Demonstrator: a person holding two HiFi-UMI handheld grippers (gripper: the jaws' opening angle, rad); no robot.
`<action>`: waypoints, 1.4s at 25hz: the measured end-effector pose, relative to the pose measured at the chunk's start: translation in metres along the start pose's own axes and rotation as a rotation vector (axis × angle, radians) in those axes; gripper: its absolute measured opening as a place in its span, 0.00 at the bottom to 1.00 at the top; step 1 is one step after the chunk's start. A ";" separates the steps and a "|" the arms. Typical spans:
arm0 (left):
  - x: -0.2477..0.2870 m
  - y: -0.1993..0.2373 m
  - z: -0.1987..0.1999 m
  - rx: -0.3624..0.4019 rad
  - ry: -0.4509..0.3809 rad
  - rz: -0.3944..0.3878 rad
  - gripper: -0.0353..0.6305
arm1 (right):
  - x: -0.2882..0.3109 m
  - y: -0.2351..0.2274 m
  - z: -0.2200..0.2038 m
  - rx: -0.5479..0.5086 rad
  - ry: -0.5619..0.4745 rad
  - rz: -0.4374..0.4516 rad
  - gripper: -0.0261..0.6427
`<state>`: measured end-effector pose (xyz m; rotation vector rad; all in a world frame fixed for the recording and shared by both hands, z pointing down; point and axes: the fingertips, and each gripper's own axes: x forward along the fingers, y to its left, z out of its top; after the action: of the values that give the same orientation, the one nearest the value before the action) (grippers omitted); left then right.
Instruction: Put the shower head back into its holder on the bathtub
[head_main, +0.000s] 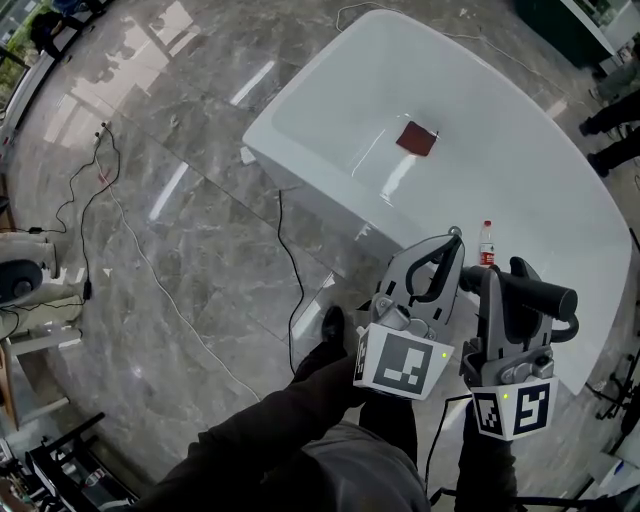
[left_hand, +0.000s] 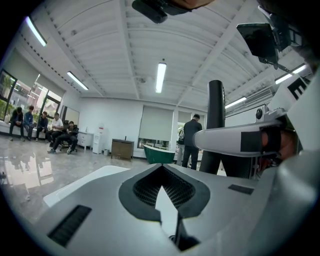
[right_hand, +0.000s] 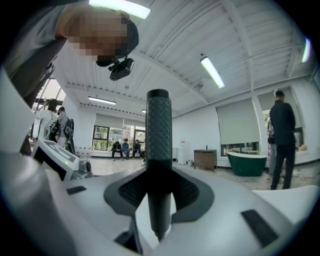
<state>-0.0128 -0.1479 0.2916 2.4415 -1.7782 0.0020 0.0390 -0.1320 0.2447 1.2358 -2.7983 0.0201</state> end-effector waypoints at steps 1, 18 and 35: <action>0.000 0.000 0.000 0.001 0.000 -0.001 0.06 | 0.000 0.000 -0.002 -0.001 0.000 -0.001 0.24; 0.010 0.012 -0.050 0.006 -0.001 -0.007 0.06 | 0.014 -0.008 -0.061 -0.003 -0.001 -0.033 0.24; 0.009 0.009 -0.056 0.011 -0.019 0.002 0.06 | 0.013 -0.005 -0.077 -0.015 0.001 -0.032 0.24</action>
<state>-0.0150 -0.1534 0.3491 2.4558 -1.7926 -0.0106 0.0394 -0.1418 0.3225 1.2760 -2.7723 -0.0030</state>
